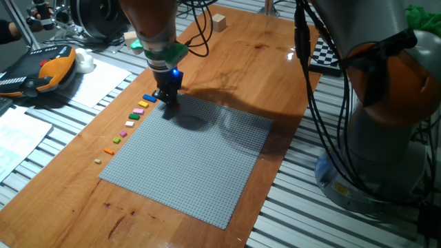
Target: Stack small Lego blocks randomly, one at a time
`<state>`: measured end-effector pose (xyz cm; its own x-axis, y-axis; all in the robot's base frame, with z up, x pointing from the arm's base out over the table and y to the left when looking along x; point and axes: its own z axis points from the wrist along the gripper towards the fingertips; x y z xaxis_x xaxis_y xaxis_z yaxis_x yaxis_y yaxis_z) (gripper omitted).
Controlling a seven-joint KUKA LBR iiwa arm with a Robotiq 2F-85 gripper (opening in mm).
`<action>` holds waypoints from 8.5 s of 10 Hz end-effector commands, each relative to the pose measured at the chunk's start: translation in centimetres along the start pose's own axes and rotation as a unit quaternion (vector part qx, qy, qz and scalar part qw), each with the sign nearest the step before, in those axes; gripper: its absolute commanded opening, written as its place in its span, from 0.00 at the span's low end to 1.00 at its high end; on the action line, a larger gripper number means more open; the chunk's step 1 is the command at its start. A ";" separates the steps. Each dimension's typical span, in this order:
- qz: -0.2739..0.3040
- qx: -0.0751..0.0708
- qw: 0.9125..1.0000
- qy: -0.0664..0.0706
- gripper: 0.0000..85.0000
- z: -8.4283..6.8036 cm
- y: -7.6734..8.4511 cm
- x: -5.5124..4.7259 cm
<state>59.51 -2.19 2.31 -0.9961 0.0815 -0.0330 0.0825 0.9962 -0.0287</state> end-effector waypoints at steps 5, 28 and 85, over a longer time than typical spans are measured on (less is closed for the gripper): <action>-0.004 0.005 1.000 -0.004 0.00 0.2 -0.3 -0.2; 0.002 0.000 1.000 -0.014 0.00 -0.5 0.0 0.2; -0.003 0.008 1.000 0.012 0.00 -0.2 0.5 1.3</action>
<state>58.21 -1.61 2.61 -0.9972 0.0747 -0.0083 0.0750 0.9961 -0.0459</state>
